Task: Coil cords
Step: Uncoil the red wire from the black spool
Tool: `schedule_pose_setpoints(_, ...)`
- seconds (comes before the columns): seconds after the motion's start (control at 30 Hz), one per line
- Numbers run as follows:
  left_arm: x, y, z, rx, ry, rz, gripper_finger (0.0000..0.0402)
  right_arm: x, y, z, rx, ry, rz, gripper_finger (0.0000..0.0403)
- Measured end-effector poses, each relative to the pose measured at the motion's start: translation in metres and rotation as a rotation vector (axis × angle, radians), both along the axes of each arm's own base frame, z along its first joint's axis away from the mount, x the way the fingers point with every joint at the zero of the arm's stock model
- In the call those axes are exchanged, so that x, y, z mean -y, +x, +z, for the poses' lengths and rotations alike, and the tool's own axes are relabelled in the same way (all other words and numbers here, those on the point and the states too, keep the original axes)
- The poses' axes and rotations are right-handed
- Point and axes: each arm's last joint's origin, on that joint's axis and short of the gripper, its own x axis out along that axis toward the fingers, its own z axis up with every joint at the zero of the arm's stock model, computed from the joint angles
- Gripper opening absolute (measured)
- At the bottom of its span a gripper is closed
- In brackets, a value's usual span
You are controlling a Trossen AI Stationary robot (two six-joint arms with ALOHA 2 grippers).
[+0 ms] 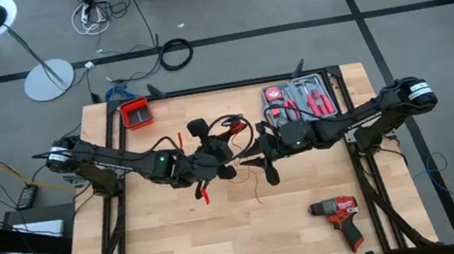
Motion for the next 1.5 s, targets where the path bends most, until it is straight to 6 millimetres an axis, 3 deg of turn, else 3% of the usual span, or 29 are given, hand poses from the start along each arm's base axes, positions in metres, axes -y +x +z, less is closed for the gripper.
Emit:
schedule_pose_setpoints(0.6,0.0,0.0,0.0,0.006,0.002,0.011,0.0,0.008,0.003,0.009,0.1,0.051,0.026,0.0084)
schedule_pose_setpoints(0.7,0.0,0.0,0.0,0.008,0.001,0.011,0.0,0.01,0.003,0.01,0.103,0.043,-0.002,0.007)
schedule_pose_setpoints(0.87,0.0,0.0,0.001,0.018,-0.002,0.01,0.0,0.011,0.003,0.009,0.104,-0.009,-0.014,0.0009)
schedule_pose_setpoints(1.17,0.0,-0.001,-0.001,-0.012,0.006,0.008,0.0,0.011,0.0,0.003,0.017,-0.053,-0.04,0.0002)
schedule_pose_setpoints(1.37,0.002,-0.003,-0.004,-0.049,0.013,0.001,0.0,0.014,-0.017,0.017,-0.011,-0.107,-0.106,0.0001)
schedule_pose_setpoints(1.5,0.005,-0.004,-0.004,-0.054,0.014,-0.008,0.0,0.02,-0.037,0.026,-0.078,-0.187,-0.237,0.0001)
